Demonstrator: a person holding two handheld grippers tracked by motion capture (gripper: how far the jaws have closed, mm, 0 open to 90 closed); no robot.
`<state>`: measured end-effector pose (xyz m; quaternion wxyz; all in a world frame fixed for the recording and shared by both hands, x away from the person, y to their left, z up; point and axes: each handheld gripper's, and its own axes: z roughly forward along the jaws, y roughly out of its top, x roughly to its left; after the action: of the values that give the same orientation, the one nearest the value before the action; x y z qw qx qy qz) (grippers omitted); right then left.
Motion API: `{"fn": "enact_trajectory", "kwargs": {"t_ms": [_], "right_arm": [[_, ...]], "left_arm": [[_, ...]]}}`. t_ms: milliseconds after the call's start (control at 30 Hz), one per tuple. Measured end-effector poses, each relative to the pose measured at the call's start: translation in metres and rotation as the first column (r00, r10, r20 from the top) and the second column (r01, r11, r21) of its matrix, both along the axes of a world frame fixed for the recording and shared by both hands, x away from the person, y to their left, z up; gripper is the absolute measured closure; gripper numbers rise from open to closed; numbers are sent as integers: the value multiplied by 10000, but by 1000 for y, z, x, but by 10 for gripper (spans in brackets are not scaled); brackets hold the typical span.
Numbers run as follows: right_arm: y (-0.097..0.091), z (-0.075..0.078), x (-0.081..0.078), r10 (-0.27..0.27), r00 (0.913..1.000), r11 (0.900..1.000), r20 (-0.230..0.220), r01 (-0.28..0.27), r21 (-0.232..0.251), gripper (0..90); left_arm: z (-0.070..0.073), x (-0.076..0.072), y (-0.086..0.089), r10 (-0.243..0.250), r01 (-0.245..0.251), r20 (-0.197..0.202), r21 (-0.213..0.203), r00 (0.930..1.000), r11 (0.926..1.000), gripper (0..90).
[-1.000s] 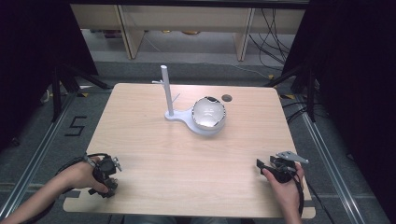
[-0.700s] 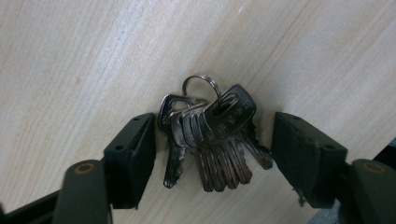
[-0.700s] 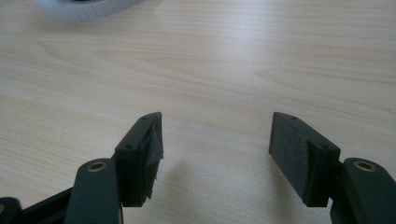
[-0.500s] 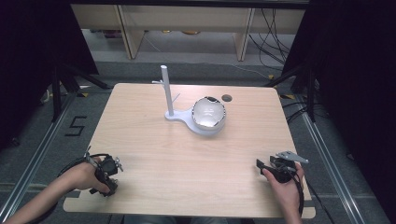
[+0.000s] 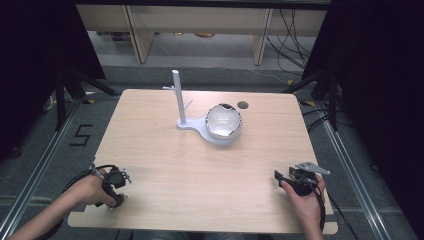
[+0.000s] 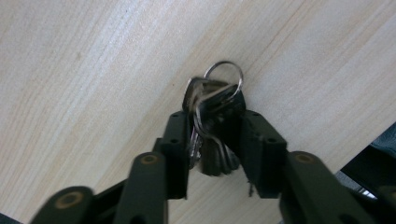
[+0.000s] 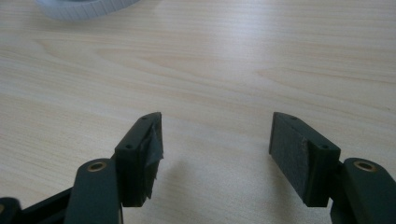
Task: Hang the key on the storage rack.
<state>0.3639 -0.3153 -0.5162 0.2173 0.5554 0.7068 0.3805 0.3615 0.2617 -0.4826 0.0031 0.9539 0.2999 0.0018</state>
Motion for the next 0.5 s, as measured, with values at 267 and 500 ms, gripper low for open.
{"fn": "enact_trajectory", "kwargs": {"t_ms": [267,500], "right_arm": [[0,0,0,28,10000,10000,-24,-28,43,359],[0,1,0,182,9998,9997,-76,-181,172,359]], "left_arm": [[1,-5,0,-296,294,108,178,9995,9994,667],[1,-12,-5,-658,649,205,409,9976,9971,765]]}}
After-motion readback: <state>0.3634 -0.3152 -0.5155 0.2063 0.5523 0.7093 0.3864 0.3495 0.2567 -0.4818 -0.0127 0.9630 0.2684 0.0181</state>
